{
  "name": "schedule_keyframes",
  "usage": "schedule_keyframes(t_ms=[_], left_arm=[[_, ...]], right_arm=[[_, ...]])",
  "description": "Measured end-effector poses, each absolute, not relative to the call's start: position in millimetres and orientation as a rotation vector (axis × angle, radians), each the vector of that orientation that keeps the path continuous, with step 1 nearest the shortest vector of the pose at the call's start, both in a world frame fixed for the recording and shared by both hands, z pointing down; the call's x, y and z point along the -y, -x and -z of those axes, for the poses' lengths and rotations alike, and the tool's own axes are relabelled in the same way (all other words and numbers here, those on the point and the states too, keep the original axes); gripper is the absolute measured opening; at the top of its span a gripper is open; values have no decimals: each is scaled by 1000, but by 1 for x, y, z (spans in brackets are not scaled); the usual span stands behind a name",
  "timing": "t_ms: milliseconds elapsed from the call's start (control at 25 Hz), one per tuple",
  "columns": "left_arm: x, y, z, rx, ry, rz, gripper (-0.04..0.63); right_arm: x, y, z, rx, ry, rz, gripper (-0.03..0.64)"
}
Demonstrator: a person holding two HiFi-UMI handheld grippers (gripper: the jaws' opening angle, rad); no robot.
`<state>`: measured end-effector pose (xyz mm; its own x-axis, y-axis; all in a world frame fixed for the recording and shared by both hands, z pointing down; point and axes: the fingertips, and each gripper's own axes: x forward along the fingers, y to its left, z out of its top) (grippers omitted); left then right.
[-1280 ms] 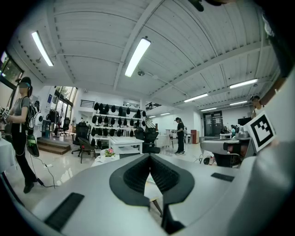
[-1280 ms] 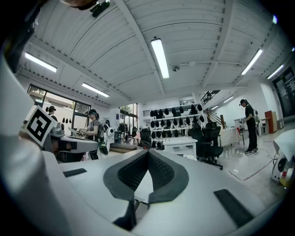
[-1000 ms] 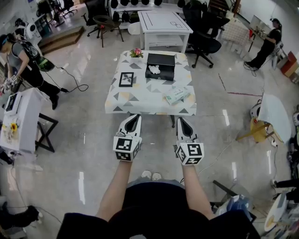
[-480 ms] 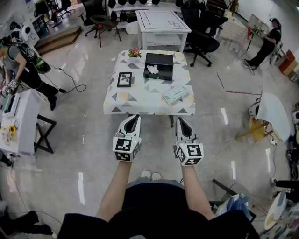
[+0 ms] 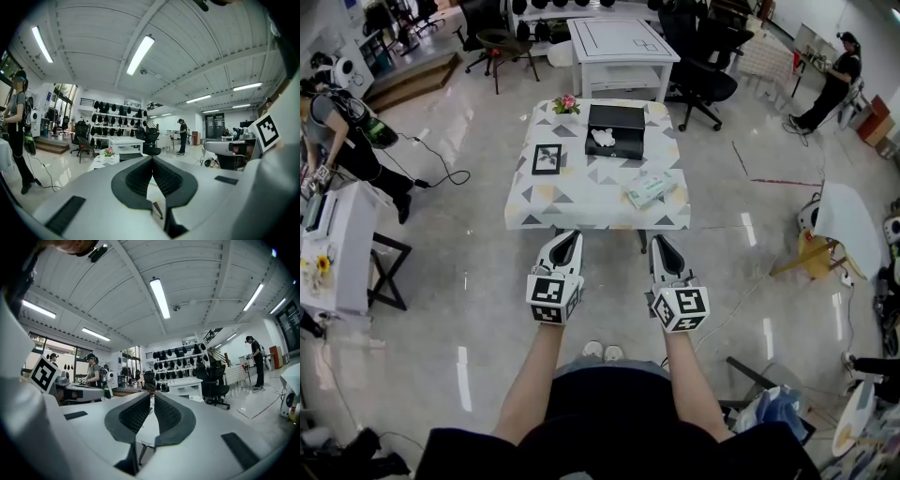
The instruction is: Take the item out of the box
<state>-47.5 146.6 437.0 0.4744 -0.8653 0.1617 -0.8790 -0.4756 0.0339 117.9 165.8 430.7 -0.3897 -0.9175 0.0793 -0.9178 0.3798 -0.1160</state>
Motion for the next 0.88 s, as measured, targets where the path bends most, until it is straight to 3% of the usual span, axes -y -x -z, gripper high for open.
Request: schedule_keyframes(t_ms=[400, 880], left_arm=[[-145, 50, -440, 1532, -2600, -189, 20], [-146, 60, -442, 1506, -2617, -185, 20]], right_arm=[[-164, -111, -428, 2634, -1723, -238, 135], [-169, -106, -429, 2604, -1769, -233, 196]])
